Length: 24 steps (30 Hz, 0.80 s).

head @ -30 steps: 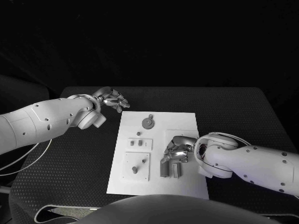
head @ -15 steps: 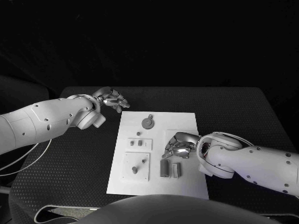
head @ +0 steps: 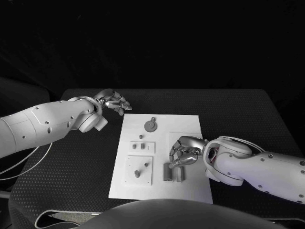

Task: Assemble the parts on the task board

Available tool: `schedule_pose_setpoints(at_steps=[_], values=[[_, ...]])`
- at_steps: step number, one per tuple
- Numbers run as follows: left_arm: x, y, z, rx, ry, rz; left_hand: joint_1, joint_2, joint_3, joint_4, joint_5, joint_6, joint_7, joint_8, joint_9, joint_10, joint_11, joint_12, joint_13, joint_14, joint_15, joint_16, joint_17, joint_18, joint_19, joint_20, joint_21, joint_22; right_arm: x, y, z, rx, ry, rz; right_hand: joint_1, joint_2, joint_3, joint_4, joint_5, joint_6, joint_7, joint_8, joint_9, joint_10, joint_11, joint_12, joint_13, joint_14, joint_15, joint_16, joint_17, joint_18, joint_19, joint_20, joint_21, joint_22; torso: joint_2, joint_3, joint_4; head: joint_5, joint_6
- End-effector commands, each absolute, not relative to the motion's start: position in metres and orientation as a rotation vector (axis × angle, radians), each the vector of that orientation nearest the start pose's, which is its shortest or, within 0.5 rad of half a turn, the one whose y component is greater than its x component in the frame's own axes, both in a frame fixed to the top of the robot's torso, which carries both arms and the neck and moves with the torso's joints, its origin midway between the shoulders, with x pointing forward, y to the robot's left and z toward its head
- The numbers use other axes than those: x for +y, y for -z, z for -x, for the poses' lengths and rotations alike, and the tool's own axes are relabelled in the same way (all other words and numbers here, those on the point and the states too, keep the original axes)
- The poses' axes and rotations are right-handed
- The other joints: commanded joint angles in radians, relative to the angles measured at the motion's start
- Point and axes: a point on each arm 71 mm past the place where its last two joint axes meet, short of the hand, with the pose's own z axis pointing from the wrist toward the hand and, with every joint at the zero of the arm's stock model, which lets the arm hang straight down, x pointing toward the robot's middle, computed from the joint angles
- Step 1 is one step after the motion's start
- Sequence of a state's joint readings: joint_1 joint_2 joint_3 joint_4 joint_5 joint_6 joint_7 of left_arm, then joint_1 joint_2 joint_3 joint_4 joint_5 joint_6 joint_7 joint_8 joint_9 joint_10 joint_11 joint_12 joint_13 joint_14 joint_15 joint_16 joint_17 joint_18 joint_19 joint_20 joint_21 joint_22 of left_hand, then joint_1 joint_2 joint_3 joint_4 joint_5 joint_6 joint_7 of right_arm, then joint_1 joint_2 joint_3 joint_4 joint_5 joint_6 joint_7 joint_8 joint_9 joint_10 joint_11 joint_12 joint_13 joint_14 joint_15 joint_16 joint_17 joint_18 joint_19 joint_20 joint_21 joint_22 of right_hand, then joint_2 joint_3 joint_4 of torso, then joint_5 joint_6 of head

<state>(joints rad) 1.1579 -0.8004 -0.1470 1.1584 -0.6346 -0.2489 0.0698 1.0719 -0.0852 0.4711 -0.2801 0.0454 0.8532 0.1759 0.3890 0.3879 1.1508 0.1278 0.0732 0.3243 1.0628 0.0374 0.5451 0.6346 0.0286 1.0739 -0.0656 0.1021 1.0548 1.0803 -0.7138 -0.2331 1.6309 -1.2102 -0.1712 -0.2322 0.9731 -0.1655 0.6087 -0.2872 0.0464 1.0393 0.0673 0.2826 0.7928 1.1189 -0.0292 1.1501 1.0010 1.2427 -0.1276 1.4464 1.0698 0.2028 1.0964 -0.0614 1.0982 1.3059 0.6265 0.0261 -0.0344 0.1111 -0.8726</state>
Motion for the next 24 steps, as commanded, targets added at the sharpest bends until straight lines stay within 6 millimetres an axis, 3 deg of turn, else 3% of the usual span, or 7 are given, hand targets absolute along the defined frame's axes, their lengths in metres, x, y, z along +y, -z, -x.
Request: schedule_pose_setpoints(at_steps=[1, 6, 10, 14, 24], values=[[0.301, 0.267, -0.516, 1.854, 0.797, 0.695, -0.011, 0.002, 0.001, 0.004, 0.005, -0.009, 0.0, -0.003, 0.0, -0.007, -0.002, -0.002, -0.001, 0.003, 0.004, -0.005, 0.001, 0.01, -0.001, 0.008, -0.005, 0.001, -0.11, 0.302, -0.38, 2.132, -0.864, 0.271, 0.023, -0.004, -0.012, -0.001, 0.002, 0.046, -0.007, 0.043, 0.048, 0.008, -0.019, 0.009, 0.003, 0.005, -0.019, -0.005, 0.003, 0.059, 0.008, -0.003, 0.001, -0.003, 0.0, 0.0004, -0.0005, 0.001, 0.0], [0.301, 0.267, -0.516, 1.856, 0.798, 0.694, -0.011, 0.002, 0.001, 0.004, 0.005, -0.009, 0.0, -0.003, 0.0, -0.007, -0.002, -0.002, -0.001, 0.004, 0.004, -0.005, 0.002, 0.01, -0.001, 0.008, -0.005, 0.002, -0.106, 0.302, -0.376, 2.086, -0.849, 0.362, 0.031, -0.012, -0.028, 0.0, 0.002, 0.051, -0.036, 0.147, 0.22, 0.025, -0.046, 0.014, 0.005, 0.022, -0.045, -0.006, 0.01, 0.059, 0.019, -0.005, -0.005, -0.01, 0.0, -0.0001, -0.0004, 0.0, 0.0], [0.301, 0.267, -0.516, 1.858, 0.796, 0.694, -0.011, 0.002, 0.001, 0.004, 0.005, -0.009, 0.0, -0.003, 0.0, -0.007, -0.002, -0.002, -0.001, 0.004, 0.004, -0.005, 0.002, 0.01, -0.001, 0.008, -0.005, 0.002, -0.101, 0.302, -0.372, 2.032, -0.849, 0.443, 0.023, -0.016, -0.025, 0.003, 0.002, 0.056, -0.045, 0.177, 0.298, 0.04, -0.054, 0.025, 0.013, 0.034, -0.051, -0.003, 0.02, 0.059, 0.026, -0.009, -0.004, -0.01, 0.0, 0.0, -0.0003, -0.001, 0.0], [0.301, 0.268, -0.516, 1.863, 0.799, 0.692, -0.011, 0.002, 0.001, 0.004, 0.005, -0.009, 0.0, -0.003, 0.0, -0.007, -0.002, -0.002, -0.001, 0.004, 0.004, -0.006, 0.003, 0.01, -0.001, 0.008, -0.005, 0.002, -0.094, 0.303, -0.367, 1.968, -0.855, 0.537, 0.025, -0.019, -0.017, 0.003, 0.002, 0.1, -0.062, 0.197, 0.345, 0.085, -0.066, 0.05, 0.028, 0.066, -0.059, 0.005, 0.04, 0.059, 0.042, -0.018, 0.0, -0.011, 0.0, 0.0003, 0.0005, 0.0, 0.0], [0.301, 0.268, -0.516, 1.866, 0.799, 0.692, -0.012, 0.002, 0.001, 0.004, 0.005, -0.009, 0.0, -0.003, 0.0, -0.007, -0.002, -0.002, -0.001, 0.004, 0.004, -0.006, 0.003, 0.01, -0.001, 0.008, -0.005, 0.002, -0.084, 0.31, -0.357, 1.932, -0.871, 0.643, 0.025, -0.016, -0.013, 0.003, 0.002, 0.141, -0.077, 0.2, 0.366, 0.16, -0.071, 0.101, 0.095, 0.093, -0.061, 0.007, 0.052, 0.059, 0.058, -0.028, 0.003, -0.014, 0.0, -0.0004, 0.0012, 0.001, 0.0]])
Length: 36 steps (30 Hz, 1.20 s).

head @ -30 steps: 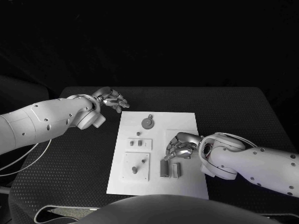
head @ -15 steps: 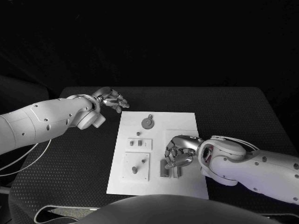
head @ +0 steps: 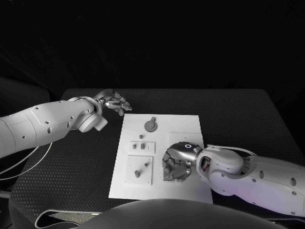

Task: Assemble the parts on the task board

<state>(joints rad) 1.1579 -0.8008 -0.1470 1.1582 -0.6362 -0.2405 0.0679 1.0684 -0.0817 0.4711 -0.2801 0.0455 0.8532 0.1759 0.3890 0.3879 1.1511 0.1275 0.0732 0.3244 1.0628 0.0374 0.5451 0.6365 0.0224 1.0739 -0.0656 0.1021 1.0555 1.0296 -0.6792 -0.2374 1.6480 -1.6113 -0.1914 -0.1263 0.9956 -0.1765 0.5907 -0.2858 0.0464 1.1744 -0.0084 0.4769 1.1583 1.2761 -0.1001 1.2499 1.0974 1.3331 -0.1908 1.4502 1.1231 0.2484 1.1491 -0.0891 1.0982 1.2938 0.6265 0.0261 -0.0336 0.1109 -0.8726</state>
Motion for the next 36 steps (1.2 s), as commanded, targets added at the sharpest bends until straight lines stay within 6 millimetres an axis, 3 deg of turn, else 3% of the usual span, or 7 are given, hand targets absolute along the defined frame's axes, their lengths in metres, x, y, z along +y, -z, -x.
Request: schedule_pose_setpoints(at_steps=[1, 21, 36], values=[[0.301, 0.268, -0.516, 1.865, 0.798, 0.693, -0.009, -0.002, 0.001, 0.004, 0.005, -0.009, 0.0, -0.003, 0.0, -0.008, -0.001, -0.002, -0.002, 0.004, 0.004, -0.006, 0.002, 0.016, -0.001, 0.008, -0.005, 0.001, -0.083, 0.31, -0.357, 1.932, -0.87, 0.647, 0.002, -0.005, 0.005, 0.001, 0.002, 0.006, -0.002, 0.005, 0.001, 0.003, 0.0, 0.0, -0.002, 0.003, 0.002, 0.003, 0.0, 0.013, 0.006, 0.0, 0.003, -0.002, 0.0, -0.0006, 0.0002, 0.001, 0.0], [0.3, 0.268, -0.516, 1.867, 0.8, 0.692, -0.01, -0.001, 0.001, 0.004, 0.005, -0.009, 0.0, -0.003, 0.0, -0.008, -0.001, -0.002, -0.002, 0.004, 0.004, -0.008, 0.004, 0.017, -0.001, 0.008, -0.006, 0.002, -0.082, 0.323, -0.358, 1.983, -0.778, 0.768, 0.0, 0.002, 0.006, 0.002, 0.002, 0.009, -0.002, 0.001, 0.002, 0.008, 0.0, 0.001, 0.001, 0.007, 0.002, 0.003, 0.002, 0.013, 0.007, -0.001, 0.002, -0.003, 0.0, -0.0004, -0.0001, 0.002, 0.0], [0.3, 0.268, -0.516, 1.868, 0.799, 0.691, -0.011, 0.0, 0.002, 0.005, 0.005, -0.009, 0.0, -0.003, 0.0, -0.008, -0.001, -0.002, -0.002, 0.005, 0.004, -0.009, 0.005, 0.017, -0.001, 0.008, -0.006, 0.002, -0.084, 0.322, -0.364, 1.942, -0.732, 0.749, -0.005, 0.014, 0.008, 0.004, 0.002, 0.011, -0.002, -0.005, 0.005, 0.009, 0.0, -0.002, 0.002, 0.01, 0.003, 0.003, 0.004, 0.013, 0.009, -0.001, 0.001, -0.003, 0.0, -0.0005, 0.0, 0.002, 0.0]])
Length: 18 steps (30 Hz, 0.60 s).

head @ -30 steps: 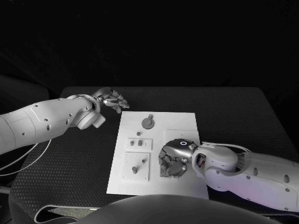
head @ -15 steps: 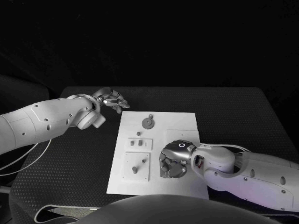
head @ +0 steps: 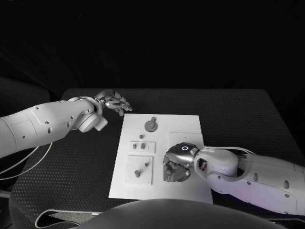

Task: Assemble the parts on the task board

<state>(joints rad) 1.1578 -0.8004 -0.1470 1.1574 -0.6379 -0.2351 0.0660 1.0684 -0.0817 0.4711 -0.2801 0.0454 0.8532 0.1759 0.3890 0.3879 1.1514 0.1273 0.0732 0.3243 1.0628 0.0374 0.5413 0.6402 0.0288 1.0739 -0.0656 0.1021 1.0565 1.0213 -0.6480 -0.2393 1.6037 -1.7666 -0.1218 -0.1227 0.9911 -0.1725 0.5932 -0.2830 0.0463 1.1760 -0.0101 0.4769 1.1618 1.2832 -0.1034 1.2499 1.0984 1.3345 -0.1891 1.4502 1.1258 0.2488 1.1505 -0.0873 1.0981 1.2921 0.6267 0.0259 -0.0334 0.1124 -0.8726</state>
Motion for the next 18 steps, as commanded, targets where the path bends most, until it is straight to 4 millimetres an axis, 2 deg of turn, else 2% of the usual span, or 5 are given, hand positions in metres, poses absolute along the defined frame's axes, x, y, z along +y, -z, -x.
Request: schedule_pose_setpoints(at_steps=[1, 12, 16, 18], values=[[0.3, 0.268, -0.516, 1.868, 0.799, 0.691, -0.011, 0.0, 0.002, 0.005, 0.005, -0.009, 0.0, -0.003, 0.0, -0.008, -0.001, -0.002, -0.002, 0.005, 0.004, -0.005, 0.001, 0.01, -0.001, 0.008, -0.006, 0.001, -0.085, 0.322, -0.364, 1.938, -0.732, 0.745, -0.001, 0.01, 0.005, 0.001, 0.002, 0.01, -0.001, -0.005, 0.002, 0.003, 0.004, -0.002, 0.002, 0.009, 0.001, 0.003, 0.001, 0.013, 0.007, -0.003, 0.001, -0.001, 0.0, -0.0002, -0.0002, 0.001, 0.0], [0.301, 0.268, -0.516, 1.869, 0.796, 0.692, -0.01, 0.0, 0.002, 0.004, 0.005, -0.009, 0.0, -0.003, 0.0, -0.008, -0.001, -0.002, -0.002, 0.005, 0.004, -0.006, 0.002, 0.01, -0.001, 0.008, -0.006, 0.002, -0.089, 0.323, -0.364, 1.966, -0.76, 0.724, -0.003, 0.011, 0.005, 0.0, 0.002, 0.011, -0.001, -0.007, 0.003, 0.003, 0.004, -0.003, 0.001, 0.009, 0.001, 0.003, 0.001, 0.013, 0.008, -0.003, 0.001, -0.001, 0.0, -0.0002, 0.0003, 0.0, 0.0], [0.301, 0.268, -0.516, 1.873, 0.794, 0.692, -0.01, 0.0, 0.002, 0.004, 0.005, -0.009, 0.0, -0.003, 0.0, -0.008, -0.001, -0.002, -0.002, 0.005, 0.004, -0.006, 0.003, 0.01, -0.001, 0.008, -0.006, 0.002, -0.093, 0.322, -0.364, 1.979, -0.79, 0.66, -0.013, 0.0, 0.002, 0.003, 0.002, 0.01, 0.0, -0.012, 0.004, -0.003, 0.004, -0.012, -0.008, 0.007, 0.002, 0.001, -0.003, 0.013, 0.008, -0.002, 0.0, -0.002, 0.0, -0.0005, -0.0002, 0.0, 0.0], [0.302, 0.269, -0.516, 1.874, 0.792, 0.693, -0.01, 0.0, 0.002, 0.003, 0.005, -0.009, 0.0, -0.003, 0.0, -0.008, -0.001, -0.002, -0.002, 0.005, 0.004, -0.006, 0.003, 0.01, -0.001, 0.008, -0.006, 0.002, -0.097, 0.32, -0.365, 1.979, -0.81, 0.602, -0.022, -0.012, 0.003, 0.01, 0.002, 0.004, 0.003, -0.02, 0.004, -0.023, 0.005, -0.036, -0.036, 0.003, 0.002, -0.002, -0.01, 0.013, 0.007, -0.002, -0.002, -0.003, 0.0, -0.0006, -0.0004, 0.001, 0.0]])
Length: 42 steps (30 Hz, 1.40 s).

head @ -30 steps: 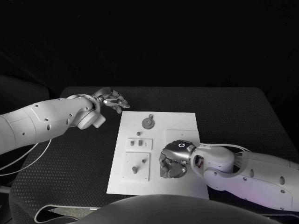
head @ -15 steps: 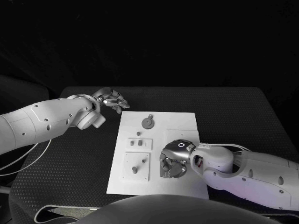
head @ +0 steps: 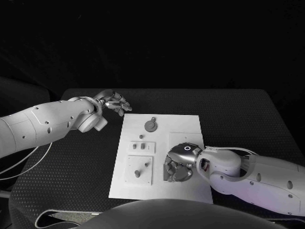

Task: Assemble the parts on the task board

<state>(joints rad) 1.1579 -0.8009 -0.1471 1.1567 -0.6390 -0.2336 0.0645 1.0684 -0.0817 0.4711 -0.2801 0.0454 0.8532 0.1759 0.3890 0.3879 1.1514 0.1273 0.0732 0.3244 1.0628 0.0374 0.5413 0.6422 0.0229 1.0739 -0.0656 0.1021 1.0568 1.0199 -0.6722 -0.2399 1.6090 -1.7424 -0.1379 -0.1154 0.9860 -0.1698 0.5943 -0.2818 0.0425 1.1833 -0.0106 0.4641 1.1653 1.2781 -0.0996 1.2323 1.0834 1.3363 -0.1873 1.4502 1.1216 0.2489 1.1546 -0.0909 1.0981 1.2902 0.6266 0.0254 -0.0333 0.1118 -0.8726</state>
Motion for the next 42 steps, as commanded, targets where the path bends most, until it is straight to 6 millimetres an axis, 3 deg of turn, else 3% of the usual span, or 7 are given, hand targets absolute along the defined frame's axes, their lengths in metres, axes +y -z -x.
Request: schedule_pose_setpoints(at_steps=[1, 9, 14, 22, 27, 36, 42], values=[[0.302, 0.269, -0.516, 1.874, 0.792, 0.693, -0.011, 0.0, 0.002, 0.004, 0.005, -0.009, 0.0, -0.003, 0.0, -0.008, -0.001, -0.002, -0.002, 0.005, 0.004, -0.007, 0.001, 0.016, -0.001, 0.008, -0.006, 0.002, -0.098, 0.32, -0.365, 1.985, -0.821, 0.58, -0.027, -0.025, 0.0, 0.014, 0.006, -0.011, 0.007, -0.014, -0.002, -0.037, 0.002, -0.041, -0.047, -0.002, 0.0, -0.005, -0.011, 0.013, 0.003, 0.002, -0.003, -0.002, -0.001, -0.0001, -0.0007, 0.001, 0.0], [0.302, 0.269, -0.515, 1.875, 0.792, 0.692, -0.012, 0.0, 0.002, 0.004, 0.005, -0.009, 0.0, -0.003, 0.0, -0.008, -0.001, -0.002, -0.002, 0.005, 0.004, -0.007, 0.002, 0.016, -0.001, 0.008, -0.006, 0.002, -0.109, 0.312, -0.369, 1.987, -0.923, 0.387, -0.121, -0.086, -0.019, 0.082, 0.005, -0.156, 0.061, -0.182, -0.112, -0.07, 0.042, -0.066, -0.053, -0.013, 0.022, -0.01, -0.014, 0.013, 0.001, -0.002, -0.01, -0.005, 0.0, 0.0007, -0.0015, -0.002, 0.0], [0.303, 0.269, -0.515, 1.873, 0.789, 0.693, -0.013, 0.0, 0.002, 0.004, 0.005, -0.009, 0.0, -0.003, 0.0, -0.008, -0.001, -0.002, -0.002, 0.005, 0.004, -0.008, 0.003, 0.016, -0.001, 0.008, -0.007, 0.002, -0.12, 0.309, -0.372, 2.01, -0.904, 0.355, -0.149, -0.082, -0.043, 0.088, 0.006, -0.174, 0.079, -0.218, -0.147, -0.073, 0.057, -0.064, -0.047, -0.015, 0.039, -0.009, -0.011, 0.013, -0.003, -0.004, -0.011, -0.004, 0.0, 0.0007, -0.001, -0.003, 0.0], [0.303, 0.269, -0.515, 1.875, 0.788, 0.694, -0.013, 0.001, 0.002, 0.005, 0.005, -0.009, 0.0, -0.002, 0.0, -0.008, -0.001, -0.002, -0.002, 0.005, 0.004, -0.008, 0.003, 0.016, -0.001, 0.008, -0.007, 0.002, -0.158, 0.316, -0.385, 2.279, -0.761, 0.207, -0.228, 0.04, -0.089, 0.109, 0.007, -0.177, 0.089, -0.26, -0.202, -0.076, 0.067, -0.067, -0.042, -0.02, 0.05, -0.011, -0.011, 0.013, -0.018, 0.0, -0.011, 0.002, 0.0, -0.0009, -0.0011, -0.005, 0.0], [0.303, 0.269, -0.515, 1.878, 0.788, 0.694, -0.014, 0.001, 0.002, 0.005, 0.005, -0.009, 0.0, -0.002, 0.0, -0.008, -0.001, -0.002, -0.002, 0.006, 0.004, -0.009, 0.004, 0.016, -0.001, 0.008, -0.007, 0.002, -0.168, 0.32, -0.385, 2.394, -0.693, 0.162, -0.249, 0.161, -0.123, 0.031, 0.006, -0.166, 0.094, -0.284, -0.251, -0.077, 0.072, -0.069, -0.037, -0.026, 0.056, -0.011, -0.01, 0.013, -0.034, 0.001, -0.004, 0.014, 0.0, 0.0007, -0.0018, -0.009, 0.0], [0.302, 0.269, -0.515, 1.884, 0.788, 0.691, -0.014, 0.001, 0.002, 0.005, 0.005, -0.009, 0.0, -0.002, 0.0, -0.008, -0.001, -0.002, -0.002, 0.006, 0.004, -0.009, 0.005, 0.016, -0.001, 0.008, -0.007, 0.003, -0.179, 0.33, -0.378, 2.644, -0.65, -0.067, -0.299, 0.236, -0.13, 0.016, 0.006, -0.148, 0.095, -0.299, -0.297, -0.063, 0.074, -0.08, -0.043, -0.03, 0.059, -0.019, -0.022, 0.013, -0.041, 0.014, -0.005, 0.017, 0.0, 0.0004, -0.0014, -0.012, 0.0], [0.301, 0.269, -0.515, 1.883, 0.789, 0.69, -0.014, 0.001, 0.002, 0.005, 0.005, -0.008, 0.0, -0.002, 0.0, -0.008, -0.001, -0.002, -0.002, 0.006, 0.004, -0.01, 0.005, 0.016, -0.001, 0.008, -0.007, 0.003, -0.179, 0.333, -0.381, 2.662, -0.587, -0.151, -0.353, 0.231, -0.148, 0.017, 0.006, -0.148, 0.097, -0.307, -0.316, -0.069, 0.076, -0.086, -0.043, -0.034, 0.061, -0.022, -0.024, 0.013, -0.046, 0.017, -0.008, 0.017, 0.0, -0.0007, -0.0015, -0.015, 0.0]])
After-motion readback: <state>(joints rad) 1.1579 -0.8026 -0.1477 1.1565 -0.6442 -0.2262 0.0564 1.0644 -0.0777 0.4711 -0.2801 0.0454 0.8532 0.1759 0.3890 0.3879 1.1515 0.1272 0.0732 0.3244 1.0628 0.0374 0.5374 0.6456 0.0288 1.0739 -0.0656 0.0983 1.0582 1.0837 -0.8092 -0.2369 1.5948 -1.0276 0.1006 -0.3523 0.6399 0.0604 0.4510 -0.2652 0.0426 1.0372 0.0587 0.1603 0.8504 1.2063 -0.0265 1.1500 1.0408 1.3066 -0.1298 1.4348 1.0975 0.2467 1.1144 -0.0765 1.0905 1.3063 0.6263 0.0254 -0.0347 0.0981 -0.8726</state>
